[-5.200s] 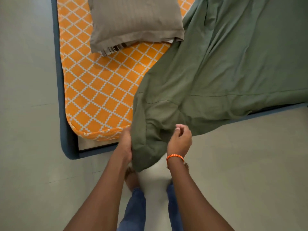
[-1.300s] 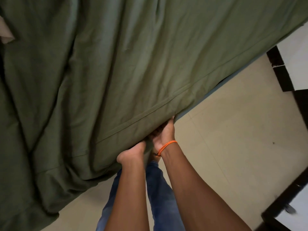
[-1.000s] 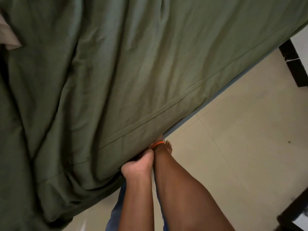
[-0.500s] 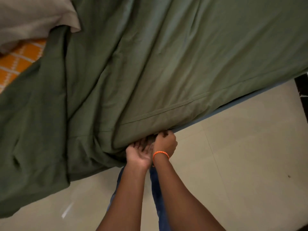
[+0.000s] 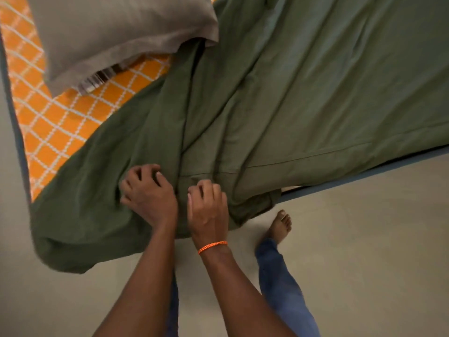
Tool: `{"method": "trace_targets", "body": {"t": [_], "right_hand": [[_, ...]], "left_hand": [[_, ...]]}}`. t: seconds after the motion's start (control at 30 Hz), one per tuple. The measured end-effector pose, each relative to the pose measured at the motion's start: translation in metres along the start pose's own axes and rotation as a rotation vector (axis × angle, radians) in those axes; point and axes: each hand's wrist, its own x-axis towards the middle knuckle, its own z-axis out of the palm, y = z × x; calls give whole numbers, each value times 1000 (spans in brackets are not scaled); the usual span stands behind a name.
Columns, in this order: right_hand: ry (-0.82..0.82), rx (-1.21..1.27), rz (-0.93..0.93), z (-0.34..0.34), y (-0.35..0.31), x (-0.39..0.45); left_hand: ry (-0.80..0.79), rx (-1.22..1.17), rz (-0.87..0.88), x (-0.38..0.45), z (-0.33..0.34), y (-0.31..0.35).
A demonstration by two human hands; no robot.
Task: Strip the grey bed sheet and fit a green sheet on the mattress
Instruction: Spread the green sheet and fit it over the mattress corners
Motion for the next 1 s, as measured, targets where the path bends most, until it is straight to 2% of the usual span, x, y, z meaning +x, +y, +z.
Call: {"method": "trace_targets", "body": {"t": [0.1, 0.2, 0.27, 0.33, 0.4, 0.47, 0.53, 0.57, 0.67, 0.77, 0.83, 0.93, 0.97, 1.0], "right_hand": [[-29, 37, 17, 22, -44, -4], [-32, 80, 82, 42, -87, 11], [-24, 51, 234, 51, -109, 29], [15, 66, 476, 58, -131, 45], [6, 159, 707, 63, -146, 58], [-54, 176, 825, 69, -152, 66], [-54, 170, 800, 69, -156, 73], [-30, 177, 754, 68, -159, 76], [76, 188, 515, 66, -197, 87], [83, 256, 350, 76, -230, 97], [-72, 268, 305, 89, -234, 99], [-452, 252, 142, 107, -235, 86], [-525, 283, 81, 110, -237, 80], [-517, 363, 41, 110, -239, 74]], "left_hand": [[-9, -1, 77, 74, -12, -47], [-199, 19, 138, 137, -18, -74], [-371, 54, 150, 159, -16, -80], [-525, 59, 203, 170, -15, -85], [-689, -43, 249, 174, -17, -88], [-772, -196, 229, 184, -23, -96], [-687, -255, 192, 204, -39, -103], [-594, -246, 149, 219, -47, -107], [-308, -152, 1, 269, -71, -121], [-139, 63, 59, 292, -75, -131], [-97, 204, 91, 294, -67, -136], [-138, 305, 51, 292, -54, -140], [-156, 304, 36, 291, -50, -141], [-168, 289, 33, 286, -48, -141]]}}
